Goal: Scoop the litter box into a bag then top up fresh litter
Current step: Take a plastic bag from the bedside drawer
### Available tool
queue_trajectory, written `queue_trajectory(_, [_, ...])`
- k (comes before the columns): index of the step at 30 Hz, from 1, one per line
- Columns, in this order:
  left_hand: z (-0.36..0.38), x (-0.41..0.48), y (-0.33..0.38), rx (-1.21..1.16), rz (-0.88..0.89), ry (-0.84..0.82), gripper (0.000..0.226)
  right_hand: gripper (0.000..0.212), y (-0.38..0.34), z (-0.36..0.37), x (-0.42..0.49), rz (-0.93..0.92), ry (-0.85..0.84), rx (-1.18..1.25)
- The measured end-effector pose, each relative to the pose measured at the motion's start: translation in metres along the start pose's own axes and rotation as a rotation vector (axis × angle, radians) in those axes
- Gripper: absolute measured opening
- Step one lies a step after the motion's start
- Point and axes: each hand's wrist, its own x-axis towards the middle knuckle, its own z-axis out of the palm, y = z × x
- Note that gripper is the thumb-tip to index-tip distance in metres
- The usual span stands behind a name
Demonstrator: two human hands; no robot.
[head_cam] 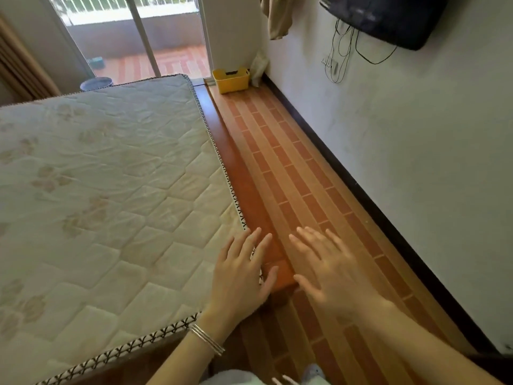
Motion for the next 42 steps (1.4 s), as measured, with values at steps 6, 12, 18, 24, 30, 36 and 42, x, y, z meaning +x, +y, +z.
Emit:
queue_trajectory(6, [0.011,0.051,0.079,0.027,0.015,-0.025,0.056,0.065,0.101,-0.039,-0.013,-0.094,0.007,-0.053])
queue_trajectory(12, [0.03,0.111,0.101,0.048,0.035,-0.05,0.058,0.065,0.174,-0.037,0.007,-0.13,-0.001,-0.016])
queue_trajectory(18, [0.072,0.195,0.103,0.039,0.021,-0.038,0.06,0.063,0.244,-0.023,0.083,-0.219,-0.02,-0.016])
queue_trajectory(24, [0.072,0.34,0.071,0.053,-0.053,0.016,0.06,0.063,0.327,-0.057,0.221,-0.272,0.019,-0.041])
queue_trajectory(30, [0.079,0.462,0.048,0.077,-0.106,0.044,0.06,0.065,0.391,-0.076,0.351,-0.333,0.091,-0.054])
queue_trajectory(36, [0.118,0.566,0.013,0.105,-0.208,0.028,0.059,0.065,0.46,-0.058,0.474,-0.435,0.077,-0.019])
queue_trajectory(42, [0.131,0.684,-0.023,0.106,-0.35,0.089,0.06,0.064,0.519,-0.061,0.612,-0.54,0.073,0.026])
